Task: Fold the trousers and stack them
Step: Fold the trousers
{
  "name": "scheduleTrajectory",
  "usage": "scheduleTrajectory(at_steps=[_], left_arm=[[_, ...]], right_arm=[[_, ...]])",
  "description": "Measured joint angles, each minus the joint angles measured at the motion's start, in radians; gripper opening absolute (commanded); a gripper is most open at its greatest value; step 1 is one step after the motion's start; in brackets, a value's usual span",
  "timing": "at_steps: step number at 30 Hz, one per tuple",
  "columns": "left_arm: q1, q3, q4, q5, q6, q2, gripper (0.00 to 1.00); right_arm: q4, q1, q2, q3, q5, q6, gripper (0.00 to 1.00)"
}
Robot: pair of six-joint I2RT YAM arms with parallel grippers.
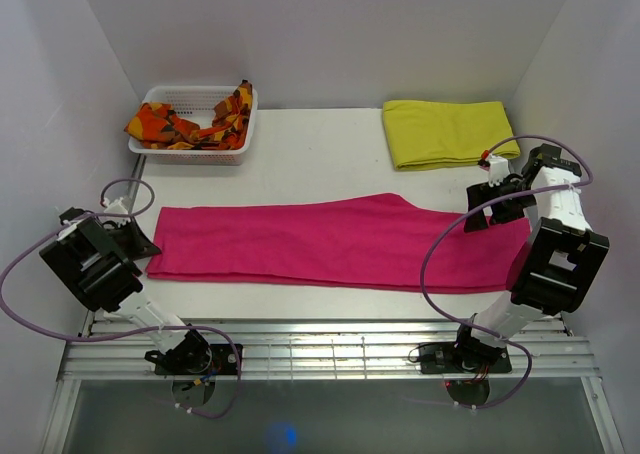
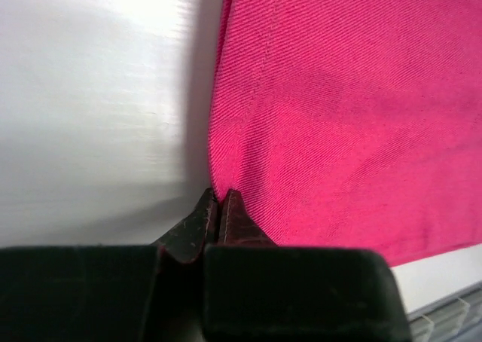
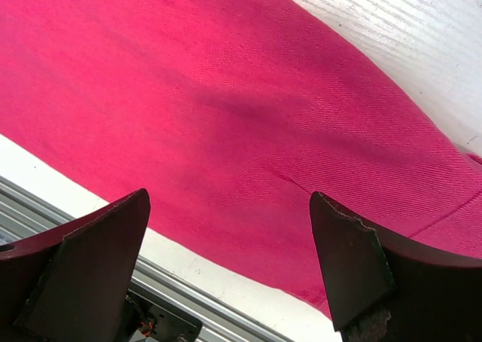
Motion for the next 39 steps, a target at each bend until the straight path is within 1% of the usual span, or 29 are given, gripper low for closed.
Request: scheduleTrajectory(at_steps=[5, 8, 12, 18, 21, 24, 26, 29, 33, 36, 37, 39], left_arm=[[-0.003, 0.006, -0.06, 0.035, -0.031, 0.009, 0.0], [-0.002, 0.05, -0.113, 0.033, -0.058, 0.012, 0.0], [0.002, 0.213, -0.211, 0.04, -0.086, 0.008, 0.0], [0.011, 0.481, -0.28, 0.047, -0.071, -0.011, 0.0], [0.006, 0.552, -0.317, 0.068, -0.053, -0.014, 0.0], [-0.033, 0.558, -0.351, 0.086, -0.046, -0.037, 0.0], [-0.107, 0.537, -0.363, 0.096, -0.053, -0.065, 0.0], [-0.299, 0.458, -0.347, 0.106, -0.109, -0.143, 0.0], [-0.624, 0.323, -0.254, 0.106, -0.271, -0.248, 0.0], [-0.817, 0.248, -0.153, 0.076, -0.413, -0.274, 0.0], [-0.888, 0.217, -0.103, 0.058, -0.468, -0.274, 0.0], [-0.994, 0.168, -0.018, 0.0, -0.558, -0.263, 0.0]], right_arm=[[0.001, 0.0, 0.001, 0.0, 0.0, 0.0, 0.91], [0.0, 0.0, 0.001, 0.0, 0.0, -0.004, 0.91], [0.001, 0.0, 0.0, -0.004, 0.003, -0.014, 0.9], [-0.002, 0.0, -0.002, -0.014, 0.006, -0.031, 0.9], [-0.007, 0.0, -0.002, -0.014, 0.005, -0.035, 0.9], [-0.014, 0.0, -0.002, -0.012, 0.004, -0.037, 0.9], [-0.02, -0.001, -0.002, -0.012, 0.004, -0.041, 0.9], [-0.027, -0.008, -0.002, -0.013, 0.003, -0.047, 0.9], [-0.032, -0.035, 0.003, -0.013, 0.003, -0.055, 0.9], [-0.035, -0.064, 0.023, -0.013, 0.0, -0.058, 0.9], [-0.038, -0.08, 0.034, -0.013, -0.001, -0.058, 0.9], [-0.045, -0.109, 0.059, -0.013, 0.0, -0.06, 0.9]])
